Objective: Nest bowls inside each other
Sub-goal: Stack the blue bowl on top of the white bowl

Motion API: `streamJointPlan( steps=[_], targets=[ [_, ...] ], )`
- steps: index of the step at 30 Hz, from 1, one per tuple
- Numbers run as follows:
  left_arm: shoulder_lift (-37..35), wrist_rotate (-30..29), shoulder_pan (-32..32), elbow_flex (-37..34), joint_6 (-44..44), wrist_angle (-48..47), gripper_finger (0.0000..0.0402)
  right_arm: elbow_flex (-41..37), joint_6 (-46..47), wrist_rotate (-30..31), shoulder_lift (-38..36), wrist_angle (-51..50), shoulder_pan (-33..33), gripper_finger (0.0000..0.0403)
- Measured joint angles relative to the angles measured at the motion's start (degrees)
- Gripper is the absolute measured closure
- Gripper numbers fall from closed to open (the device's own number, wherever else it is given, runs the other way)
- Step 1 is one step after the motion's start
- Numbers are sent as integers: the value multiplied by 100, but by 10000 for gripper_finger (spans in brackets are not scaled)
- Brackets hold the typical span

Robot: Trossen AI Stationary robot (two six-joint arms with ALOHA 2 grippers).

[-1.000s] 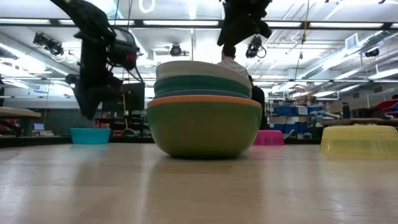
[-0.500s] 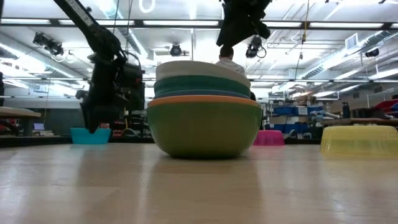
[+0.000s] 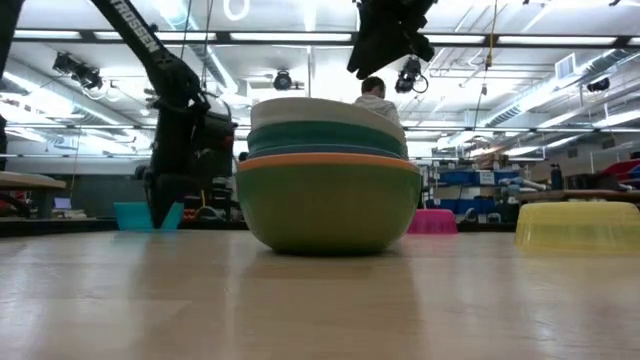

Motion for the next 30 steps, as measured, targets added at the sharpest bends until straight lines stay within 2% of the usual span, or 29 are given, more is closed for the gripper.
streamJointPlan(
  steps=[4,7,13,17,21,27,30],
  targets=[
    [-451,96,-415,364,41,-344,396,0,-66,40,-134,-130,-109,314],
    [-1005,247,-987,897,-83,-724,397,0,-94,135,-311,-313,-214,314],
    [-1920,1861,-2357,1891,-554,-818,399,0,-104,373,-763,-680,-384,314],
    [-1866,2324,-3271,2055,-891,-647,399,0,-103,361,-1058,-877,-512,314],
    [-1446,2622,-3911,2056,-1168,-81,399,2,90,80,-1212,-1344,-655,314],
    [-978,3111,-4466,2051,-1534,1033,399,1,371,7,-1239,-2228,-725,314],
    [-875,3325,-4654,2052,-1729,1447,399,0,390,2,-1250,-2325,-765,314]
  ],
)
